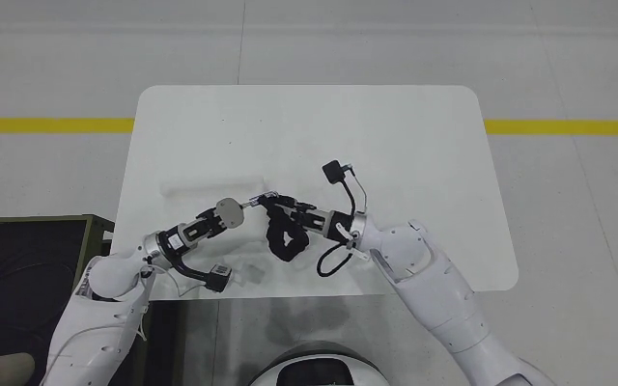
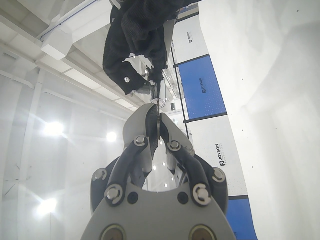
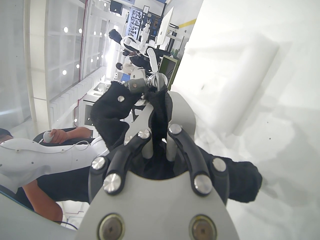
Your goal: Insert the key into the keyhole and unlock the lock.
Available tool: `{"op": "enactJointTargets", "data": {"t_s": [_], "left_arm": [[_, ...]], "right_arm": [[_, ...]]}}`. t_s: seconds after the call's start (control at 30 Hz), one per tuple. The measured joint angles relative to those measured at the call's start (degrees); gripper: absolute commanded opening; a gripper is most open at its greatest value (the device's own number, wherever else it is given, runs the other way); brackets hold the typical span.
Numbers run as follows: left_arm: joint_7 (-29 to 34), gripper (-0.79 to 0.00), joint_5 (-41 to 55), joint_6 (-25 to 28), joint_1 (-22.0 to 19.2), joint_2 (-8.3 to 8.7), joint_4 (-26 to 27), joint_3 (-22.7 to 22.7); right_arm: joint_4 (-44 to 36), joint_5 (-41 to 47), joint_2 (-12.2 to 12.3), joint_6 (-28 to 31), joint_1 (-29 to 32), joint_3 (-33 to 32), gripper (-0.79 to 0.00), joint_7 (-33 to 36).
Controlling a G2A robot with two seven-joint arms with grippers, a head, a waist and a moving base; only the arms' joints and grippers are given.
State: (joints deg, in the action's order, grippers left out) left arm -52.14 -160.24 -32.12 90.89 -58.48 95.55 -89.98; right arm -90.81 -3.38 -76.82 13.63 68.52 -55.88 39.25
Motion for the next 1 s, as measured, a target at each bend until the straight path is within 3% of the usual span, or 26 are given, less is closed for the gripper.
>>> {"op": "enactJointTargets", "data": {"t_s": [0.37,0.4,0.43,0.8,1.0], "left_arm": [[-0.27,-0.785,0.90,-0.08,-0.27,0.26,-0.23,0.44],[-0.42,-0.148,1.16,0.09,-0.33,0.28,-0.35,0.50],[-0.62,0.000,1.90,0.39,-0.43,0.30,-0.51,0.60],[-3.00,0.000,11.03,0.62,-1.04,0.45,-2.09,0.27],[-3.01,0.000,10.64,0.63,-1.04,0.45,-2.09,0.28]], "right_arm": [[0.06,-0.40,0.05,-0.05,-0.43,0.79,-0.785,0.26],[0.09,-0.25,0.06,-0.04,-0.46,0.79,-0.785,0.26],[0.14,0.09,0.06,-0.04,-0.49,0.75,-0.785,0.27],[1.12,5.35,0.14,-0.11,-0.31,-1.05,-0.785,-0.37],[1.62,8.16,0.10,-0.63,-0.22,-1.79,-0.785,-0.75]]}}
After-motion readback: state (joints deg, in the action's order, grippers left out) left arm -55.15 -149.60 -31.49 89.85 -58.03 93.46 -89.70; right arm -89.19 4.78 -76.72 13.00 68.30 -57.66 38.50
